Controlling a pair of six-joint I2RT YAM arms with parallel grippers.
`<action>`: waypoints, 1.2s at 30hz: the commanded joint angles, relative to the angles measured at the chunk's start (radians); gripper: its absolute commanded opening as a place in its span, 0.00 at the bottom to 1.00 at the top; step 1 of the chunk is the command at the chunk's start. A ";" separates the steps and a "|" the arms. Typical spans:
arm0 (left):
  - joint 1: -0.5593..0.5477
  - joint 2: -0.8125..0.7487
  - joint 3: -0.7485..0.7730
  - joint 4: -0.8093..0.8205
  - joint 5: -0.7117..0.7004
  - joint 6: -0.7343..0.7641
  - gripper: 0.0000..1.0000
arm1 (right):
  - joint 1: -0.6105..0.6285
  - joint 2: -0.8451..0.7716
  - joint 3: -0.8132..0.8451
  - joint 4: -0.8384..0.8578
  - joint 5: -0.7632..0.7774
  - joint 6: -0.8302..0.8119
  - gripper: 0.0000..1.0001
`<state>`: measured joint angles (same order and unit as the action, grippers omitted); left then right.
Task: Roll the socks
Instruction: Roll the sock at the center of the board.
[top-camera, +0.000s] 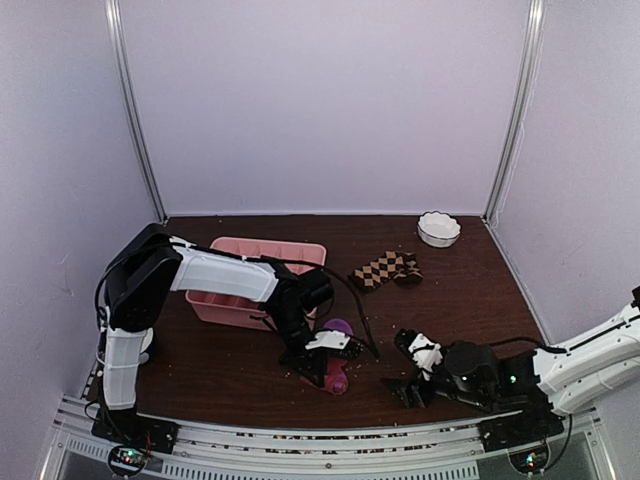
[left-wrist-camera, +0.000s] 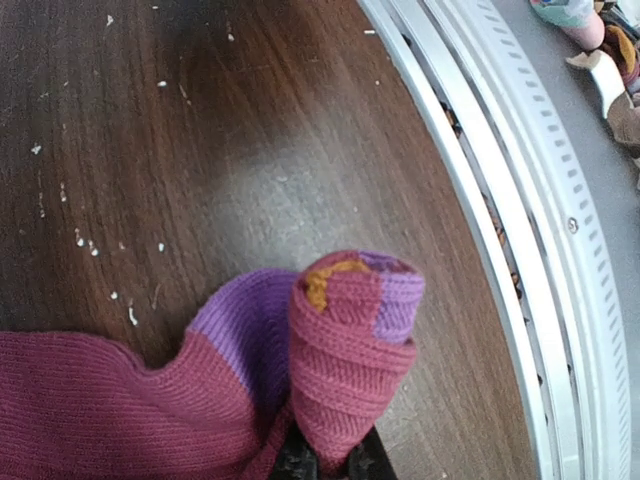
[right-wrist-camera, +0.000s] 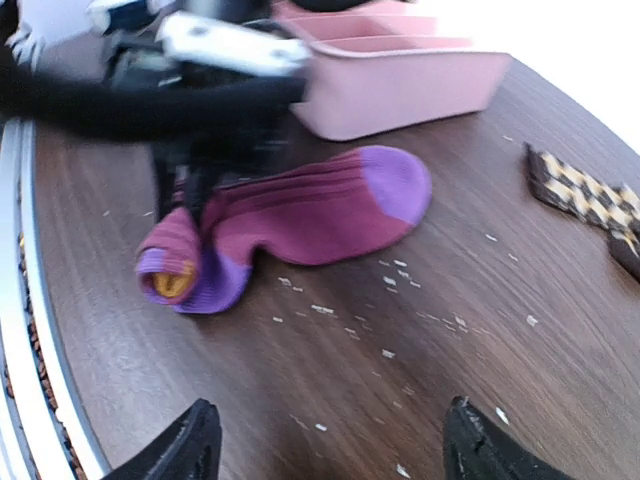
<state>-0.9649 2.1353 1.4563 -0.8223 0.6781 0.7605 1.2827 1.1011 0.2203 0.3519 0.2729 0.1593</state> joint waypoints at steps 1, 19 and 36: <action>0.011 0.069 -0.015 -0.029 -0.005 -0.040 0.00 | 0.059 0.158 0.129 0.040 -0.103 -0.270 0.73; 0.011 0.088 -0.044 0.001 -0.055 -0.037 0.03 | 0.059 0.603 0.434 0.089 -0.156 -0.461 0.25; 0.005 0.025 -0.106 0.059 -0.142 0.014 0.32 | -0.052 0.696 0.329 0.115 -0.265 -0.150 0.16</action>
<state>-0.9463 2.1357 1.4239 -0.7918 0.7338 0.7425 1.2922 1.7355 0.6052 0.5140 0.0650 -0.1448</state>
